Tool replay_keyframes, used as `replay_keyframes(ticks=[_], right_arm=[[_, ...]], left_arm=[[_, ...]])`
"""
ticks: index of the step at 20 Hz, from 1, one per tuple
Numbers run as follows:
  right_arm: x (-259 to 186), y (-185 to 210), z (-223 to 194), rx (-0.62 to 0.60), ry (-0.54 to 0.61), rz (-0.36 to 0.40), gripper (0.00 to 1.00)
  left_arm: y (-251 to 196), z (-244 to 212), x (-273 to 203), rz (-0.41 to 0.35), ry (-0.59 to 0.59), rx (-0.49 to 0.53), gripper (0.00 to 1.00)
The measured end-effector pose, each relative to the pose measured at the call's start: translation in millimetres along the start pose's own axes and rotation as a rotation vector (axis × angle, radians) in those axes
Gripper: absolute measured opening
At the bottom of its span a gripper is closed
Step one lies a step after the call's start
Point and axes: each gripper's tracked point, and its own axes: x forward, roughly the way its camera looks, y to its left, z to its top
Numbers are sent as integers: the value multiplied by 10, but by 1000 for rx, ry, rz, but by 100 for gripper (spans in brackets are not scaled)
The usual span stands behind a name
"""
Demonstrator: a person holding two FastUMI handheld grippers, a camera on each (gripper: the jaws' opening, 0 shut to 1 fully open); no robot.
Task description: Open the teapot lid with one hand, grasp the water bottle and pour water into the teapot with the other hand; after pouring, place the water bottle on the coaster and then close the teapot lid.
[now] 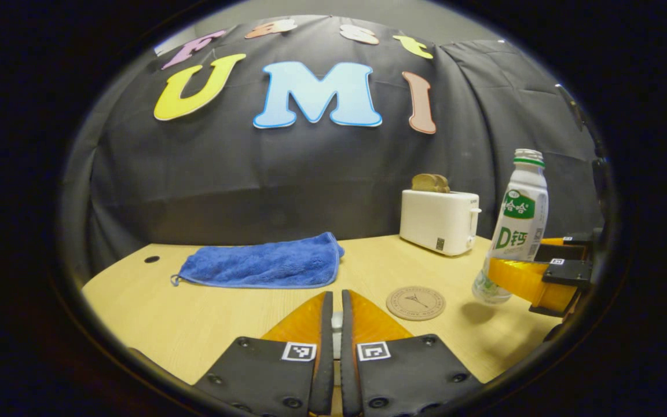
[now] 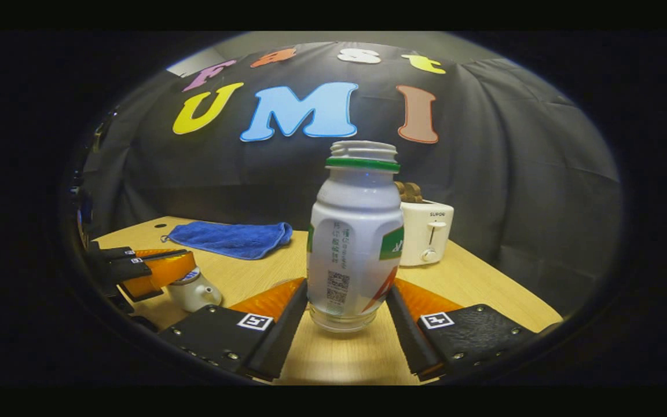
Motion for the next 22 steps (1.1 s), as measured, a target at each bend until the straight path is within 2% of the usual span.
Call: replay_keyframes(ticks=[4,6,7,8,9,11,12,13,14,18,19,22], right_arm=[[28,58,-13,21,5,25,78],[38,99,-40,29,11,39,77],[39,118,-32,32,11,45,77],[51,137,-17,35,9,52,77],[72,180,-13,38,10,63,77],[102,268,25,40,11,89,78],[130,318,55,31,10,105,77],[167,355,106,16,9,118,78],[207,409,162,3,6,130,78],[496,569,313,-15,15,158,78],[577,593,304,-20,31,161,78],[756,669,230,-22,66,170,78]], left_arm=[[-7,20,-32,-7,0,-1,29],[44,86,-92,8,-19,1,14],[81,138,-113,17,-32,5,27],[115,170,-139,23,-45,-1,21],[153,229,-157,25,-61,-14,29],[247,283,-180,43,-78,-24,28],[294,282,-200,52,-84,-28,21],[334,299,-212,59,-87,-34,21],[360,309,-217,65,-92,-40,28],[449,397,-266,83,-116,-55,28],[472,411,-280,88,-121,-56,21],[518,452,-305,92,-133,-70,21]])
